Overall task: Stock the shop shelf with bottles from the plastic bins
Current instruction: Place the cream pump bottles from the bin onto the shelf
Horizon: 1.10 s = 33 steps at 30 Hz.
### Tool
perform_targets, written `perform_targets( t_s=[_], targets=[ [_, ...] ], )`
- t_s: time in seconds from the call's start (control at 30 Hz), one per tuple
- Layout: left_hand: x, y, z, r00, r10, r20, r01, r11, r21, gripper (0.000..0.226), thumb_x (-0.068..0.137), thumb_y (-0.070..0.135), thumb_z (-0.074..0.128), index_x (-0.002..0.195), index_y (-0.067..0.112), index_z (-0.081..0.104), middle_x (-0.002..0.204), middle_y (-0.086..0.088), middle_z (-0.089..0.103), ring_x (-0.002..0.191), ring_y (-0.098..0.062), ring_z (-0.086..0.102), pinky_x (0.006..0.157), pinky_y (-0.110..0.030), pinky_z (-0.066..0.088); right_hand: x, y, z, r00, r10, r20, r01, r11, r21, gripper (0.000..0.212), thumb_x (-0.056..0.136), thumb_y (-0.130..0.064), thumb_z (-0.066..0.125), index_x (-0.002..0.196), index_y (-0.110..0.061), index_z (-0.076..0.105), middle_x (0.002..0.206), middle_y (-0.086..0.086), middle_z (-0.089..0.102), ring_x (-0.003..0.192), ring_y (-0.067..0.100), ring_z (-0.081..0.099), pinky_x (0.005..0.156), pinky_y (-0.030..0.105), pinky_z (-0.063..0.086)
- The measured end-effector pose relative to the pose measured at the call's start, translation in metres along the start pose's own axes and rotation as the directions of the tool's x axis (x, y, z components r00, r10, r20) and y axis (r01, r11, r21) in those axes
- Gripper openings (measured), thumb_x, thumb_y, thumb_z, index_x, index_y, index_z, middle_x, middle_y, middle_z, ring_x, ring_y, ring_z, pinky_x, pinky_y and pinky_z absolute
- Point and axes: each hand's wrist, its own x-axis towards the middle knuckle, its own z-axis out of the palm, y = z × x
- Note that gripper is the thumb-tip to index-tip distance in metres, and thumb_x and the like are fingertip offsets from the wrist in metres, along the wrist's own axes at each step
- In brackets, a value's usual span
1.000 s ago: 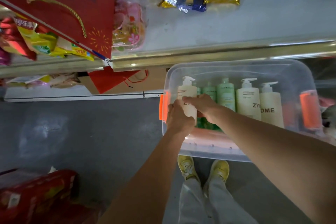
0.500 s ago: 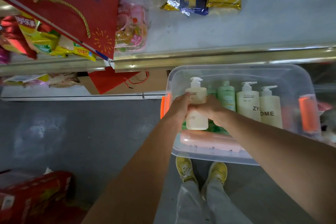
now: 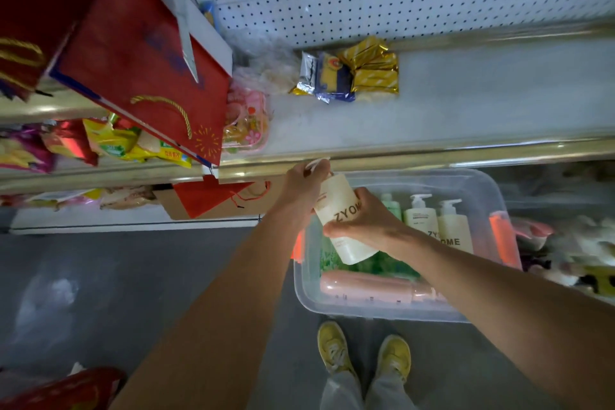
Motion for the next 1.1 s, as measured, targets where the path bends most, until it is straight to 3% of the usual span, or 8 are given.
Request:
perform_targets(
  t_s=[0.23,0.4,0.57,0.63,0.77,0.87,1.0,1.1],
  targets=[
    [-0.039,0.061,-0.02,0.992,0.129,0.0,-0.129,0.992,-0.011,0.016,0.093,0.032,0.059,0.099,0.018,0.063,0.09,-0.004,0.069,0.074,-0.021,0.061,0.08,-0.044,0.053,-0.05,-0.036,-0.028,0.993,-0.084,0.083,0.082,0.996,0.03,0.038,0.072,-0.008,0.08,0.093,-0.027,0.055,0.096,-0.001,0.067,0.087,0.012,0.065,0.075,0.028,0.056],
    [-0.082,0.105,-0.03,0.955,0.296,0.01,-0.296,0.955,0.002,0.01,0.092,0.025,0.06,0.094,0.016,0.065,0.085,-0.003,0.068,0.075,-0.02,0.062,0.071,-0.035,0.053,-0.077,-0.065,-0.04,0.985,-0.17,-0.02,0.171,0.985,0.012,0.059,0.057,-0.017,0.087,0.109,-0.019,0.059,0.1,0.001,0.07,0.09,0.017,0.068,0.075,0.034,0.058],
    [-0.125,0.14,-0.045,0.907,0.419,0.037,-0.419,0.908,-0.006,0.019,0.095,0.029,0.058,0.106,0.014,0.064,0.088,-0.005,0.065,0.076,-0.02,0.061,0.077,-0.04,0.055,-0.105,-0.098,-0.054,0.962,-0.27,-0.036,0.269,0.963,-0.018,0.065,0.062,-0.016,0.087,0.116,-0.018,0.051,0.105,-0.002,0.065,0.092,0.012,0.063,0.068,0.025,0.053],
    [-0.139,0.15,-0.051,0.886,0.463,0.025,-0.463,0.886,-0.018,0.026,0.094,0.031,0.059,0.112,0.012,0.063,0.092,-0.007,0.065,0.077,-0.02,0.061,0.069,-0.035,0.054,-0.116,-0.111,-0.06,0.948,-0.316,-0.025,0.315,0.949,-0.027,0.064,0.062,-0.016,0.088,0.115,-0.017,0.052,0.104,0.0,0.066,0.092,0.013,0.065,0.071,0.027,0.055],
    [-0.166,0.17,-0.066,0.833,0.553,0.001,-0.553,0.833,-0.026,0.026,0.094,0.028,0.059,0.11,0.008,0.063,0.073,0.003,0.062,0.056,-0.008,0.057,0.043,-0.018,0.044,-0.136,-0.136,-0.067,0.914,-0.405,-0.009,0.405,0.914,-0.036,0.065,0.057,-0.021,0.09,0.112,-0.019,0.055,0.102,0.0,0.069,0.09,0.012,0.066,0.071,0.025,0.057],
    [-0.181,0.188,-0.078,0.81,0.586,-0.023,-0.587,0.81,-0.017,0.023,0.094,0.03,0.06,0.105,0.01,0.063,0.074,0.006,0.065,0.066,-0.013,0.06,0.055,-0.024,0.053,-0.147,-0.159,-0.07,0.896,-0.443,-0.009,0.443,0.896,-0.042,0.079,0.048,-0.033,0.089,0.116,-0.017,0.055,0.106,0.001,0.069,0.097,0.017,0.066,0.08,0.033,0.058],
    [-0.191,0.219,-0.097,0.772,0.634,-0.054,-0.634,0.773,0.022,0.029,0.084,0.044,0.065,0.101,0.021,0.066,0.091,0.001,0.072,0.087,-0.024,0.068,0.078,-0.045,0.057,-0.159,-0.193,-0.074,0.868,-0.496,-0.022,0.495,0.868,-0.042,0.057,0.068,-0.019,0.086,0.115,-0.017,0.054,0.105,-0.002,0.067,0.093,0.014,0.065,0.068,0.025,0.053],
    [-0.192,0.243,-0.11,0.734,0.676,-0.068,-0.678,0.735,-0.011,0.032,0.09,0.037,0.064,0.113,0.014,0.063,0.102,-0.004,0.072,0.091,-0.019,0.067,0.074,-0.036,0.058,-0.161,-0.221,-0.076,0.846,-0.531,-0.053,0.528,0.847,-0.053,0.054,0.07,-0.019,0.084,0.112,-0.02,0.05,0.101,0.0,0.065,0.081,0.009,0.065,0.055,0.021,0.047]
  ],
)
